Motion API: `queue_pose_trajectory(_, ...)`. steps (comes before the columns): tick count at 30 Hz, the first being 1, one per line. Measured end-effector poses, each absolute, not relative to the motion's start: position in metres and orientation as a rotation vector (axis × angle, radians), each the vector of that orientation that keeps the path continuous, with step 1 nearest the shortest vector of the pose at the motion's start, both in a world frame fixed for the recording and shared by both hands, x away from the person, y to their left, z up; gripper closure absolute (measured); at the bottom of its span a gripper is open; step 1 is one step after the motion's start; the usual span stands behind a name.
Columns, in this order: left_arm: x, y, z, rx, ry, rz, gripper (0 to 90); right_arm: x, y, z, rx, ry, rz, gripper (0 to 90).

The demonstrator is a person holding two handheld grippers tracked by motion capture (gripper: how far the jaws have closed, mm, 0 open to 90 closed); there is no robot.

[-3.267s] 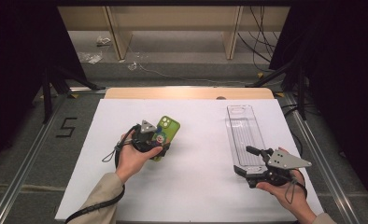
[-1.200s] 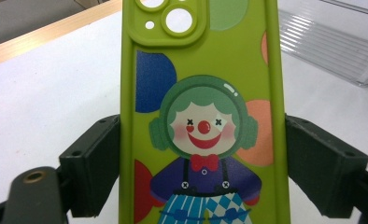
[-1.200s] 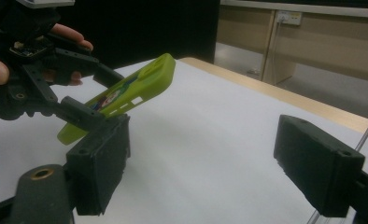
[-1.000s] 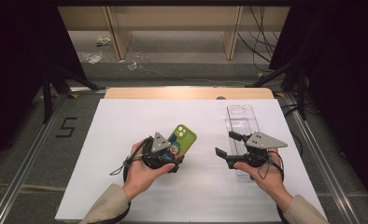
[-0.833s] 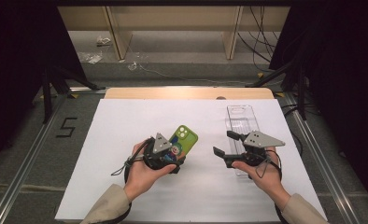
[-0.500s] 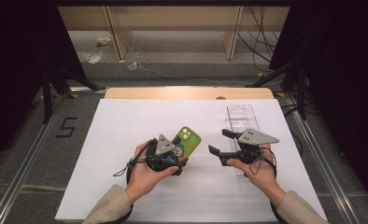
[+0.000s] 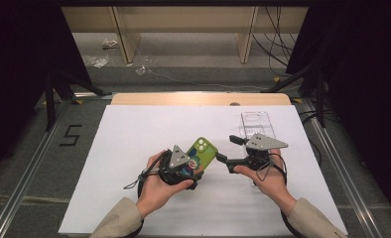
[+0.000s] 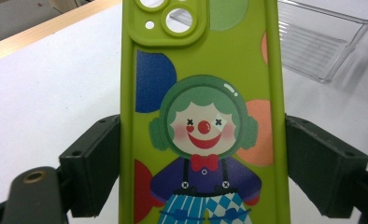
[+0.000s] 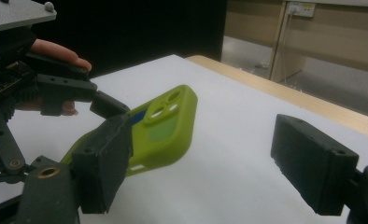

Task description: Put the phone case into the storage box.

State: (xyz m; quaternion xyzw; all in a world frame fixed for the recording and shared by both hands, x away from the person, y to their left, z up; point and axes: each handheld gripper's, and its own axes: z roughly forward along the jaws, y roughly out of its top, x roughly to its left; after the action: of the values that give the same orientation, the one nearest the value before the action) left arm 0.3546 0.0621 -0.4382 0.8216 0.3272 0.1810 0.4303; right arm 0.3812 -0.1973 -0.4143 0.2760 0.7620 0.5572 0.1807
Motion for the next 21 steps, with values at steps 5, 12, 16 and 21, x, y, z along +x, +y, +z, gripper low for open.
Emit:
queue_pose_trajectory(5,0.353,0.059,-0.439,2.055,0.808,0.446,16.3,0.384,-0.193,-0.415,0.783,2.16,1.572,22.1)
queue_pose_trajectory(12,0.351,0.056,-0.439,2.058,0.795,0.441,16.3,0.388,-0.188,-0.414,0.792,2.16,1.575,23.2)
queue_pose_trajectory(16,0.35,0.054,-0.439,2.058,0.791,0.442,16.3,0.39,-0.184,-0.416,0.8,2.172,1.576,23.5)
queue_pose_trajectory(21,0.35,0.053,-0.44,2.061,0.787,0.44,16.3,0.393,-0.18,-0.417,0.805,2.183,1.571,24.2)
